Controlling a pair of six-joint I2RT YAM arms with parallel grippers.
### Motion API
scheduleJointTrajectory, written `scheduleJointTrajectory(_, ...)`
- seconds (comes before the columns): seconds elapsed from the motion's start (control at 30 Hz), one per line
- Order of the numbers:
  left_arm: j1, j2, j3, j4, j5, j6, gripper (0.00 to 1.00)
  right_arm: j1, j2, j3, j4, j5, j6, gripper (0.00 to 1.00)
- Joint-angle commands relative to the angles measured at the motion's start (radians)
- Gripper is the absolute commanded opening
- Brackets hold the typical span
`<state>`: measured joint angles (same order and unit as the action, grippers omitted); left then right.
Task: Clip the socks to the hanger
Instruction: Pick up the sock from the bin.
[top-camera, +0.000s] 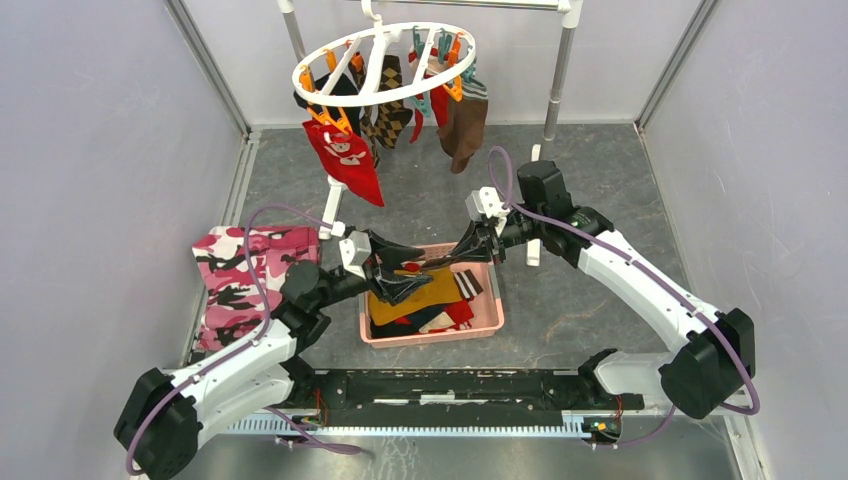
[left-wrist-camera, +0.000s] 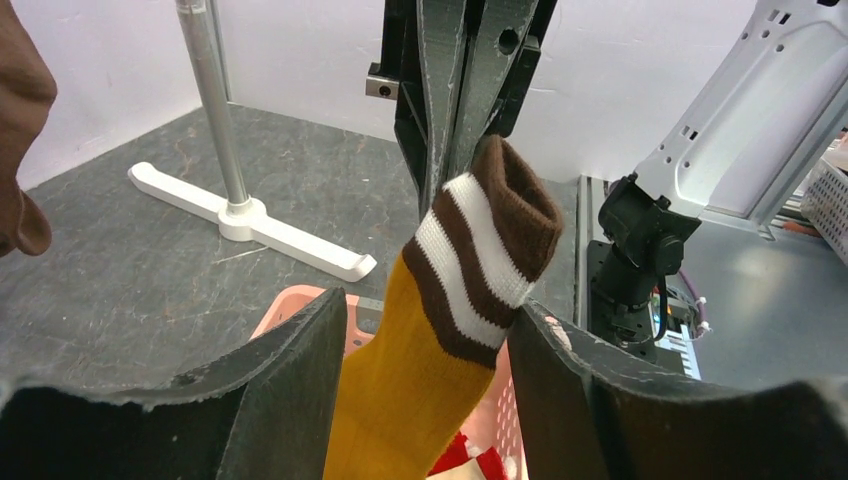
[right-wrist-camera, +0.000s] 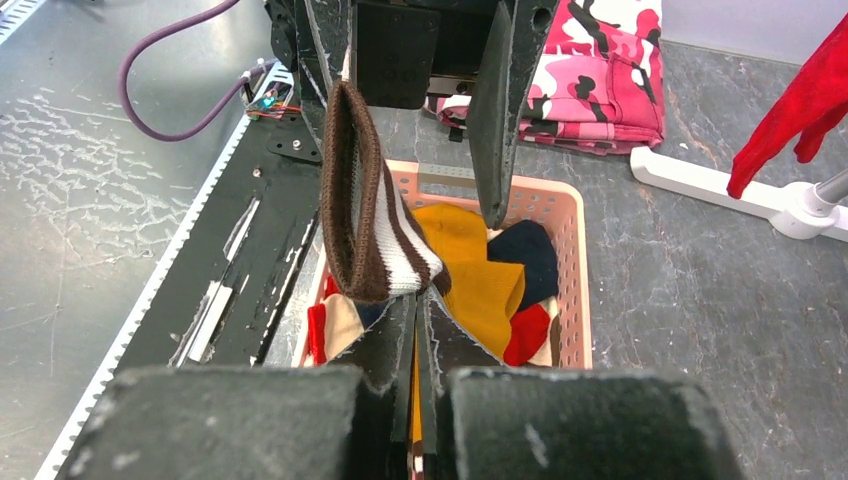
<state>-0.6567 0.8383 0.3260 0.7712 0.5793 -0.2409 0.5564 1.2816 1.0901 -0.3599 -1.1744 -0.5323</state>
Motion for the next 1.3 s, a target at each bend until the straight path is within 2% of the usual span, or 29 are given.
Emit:
scheduleJointTrajectory(0.0,0.002,0.027,0.04,0.11,0.04,-0.006,0.65,0.0,-0.004,-0.002,-0.018,-0.016,-0.037,0.0)
scheduleJointTrajectory(0.4,0.003,0.044,0.05,0.164,0.04,-0.034,0.58,0.0,0.008,0.009,-0.059,0.009,-0.078,0.0)
scheduleJointTrajectory(0.5,0.003,0.04,0.05,0.169,0.049,-0.038,0.46,0.001,0.01,0.013,-0.067,0.006,-0.082,0.0)
scheduleJointTrajectory(0.63,0.003,0.047,0.05,0.171,0.066,-0.038,0.05,-0.001,0.007,0.016,-0.071,0.004,-0.087,0.0)
scheduleJointTrajectory(0.73,0.003,0.043,0.041,0.19,0.062,-0.042,0.02,-0.006,0.006,0.016,-0.076,0.012,-0.094,0.01)
scheduleJointTrajectory(0.87,0.003,0.03,0.025,0.189,0.014,-0.038,0.02,-0.02,0.002,0.027,-0.09,0.035,-0.105,0.27)
scheduleJointTrajectory(0.97,0.003,0.015,0.013,0.178,-0.063,-0.027,0.02,-0.047,-0.006,0.051,-0.112,0.065,-0.114,0.4)
scheduleJointTrajectory(1.1,0.003,0.0,0.001,0.18,-0.145,-0.025,0.02,-0.104,-0.017,0.083,-0.123,0.103,-0.111,0.47)
scheduleJointTrajectory(1.27,0.003,0.027,0.011,0.234,-0.214,-0.061,0.02,-0.132,-0.03,0.085,-0.078,0.082,-0.112,0.56)
